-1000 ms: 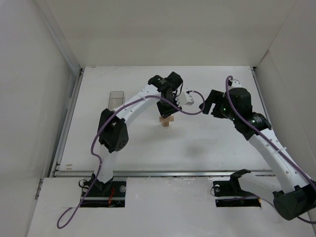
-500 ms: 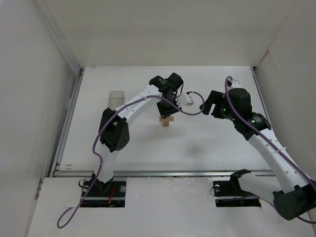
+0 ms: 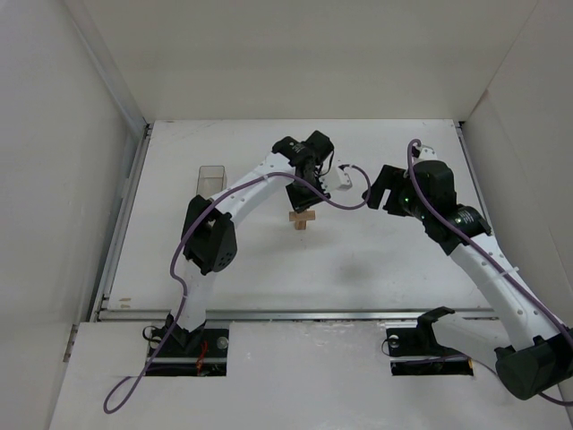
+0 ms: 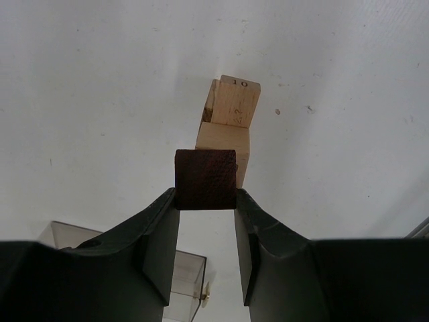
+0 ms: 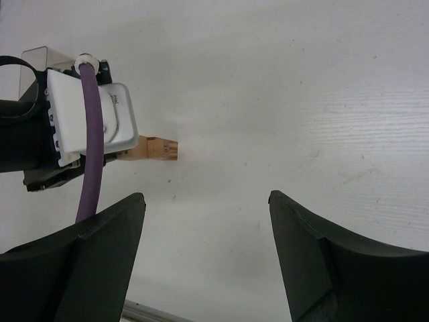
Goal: Build the wood block tower
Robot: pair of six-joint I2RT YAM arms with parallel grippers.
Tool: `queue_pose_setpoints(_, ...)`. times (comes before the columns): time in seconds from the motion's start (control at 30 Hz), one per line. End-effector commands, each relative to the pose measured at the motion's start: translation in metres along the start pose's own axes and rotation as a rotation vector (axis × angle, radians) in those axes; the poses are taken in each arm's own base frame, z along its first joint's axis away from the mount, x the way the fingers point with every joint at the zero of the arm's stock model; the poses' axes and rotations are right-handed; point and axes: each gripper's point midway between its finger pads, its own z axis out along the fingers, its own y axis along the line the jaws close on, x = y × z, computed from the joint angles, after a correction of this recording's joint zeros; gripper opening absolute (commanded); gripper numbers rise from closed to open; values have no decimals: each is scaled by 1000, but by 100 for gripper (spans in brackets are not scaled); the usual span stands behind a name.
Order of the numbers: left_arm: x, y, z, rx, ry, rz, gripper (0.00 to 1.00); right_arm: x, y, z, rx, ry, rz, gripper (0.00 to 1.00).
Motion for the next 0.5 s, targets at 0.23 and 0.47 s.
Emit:
queue_pose_setpoints(0.23,-6,2,-10,-9,-10,24,1,-12,1,-5,-13,-47,-11,80)
queue_pose_setpoints(0.47,-4,1,-14,-9,-10,33,1,-12,1,-5,-13,-47,-11,80)
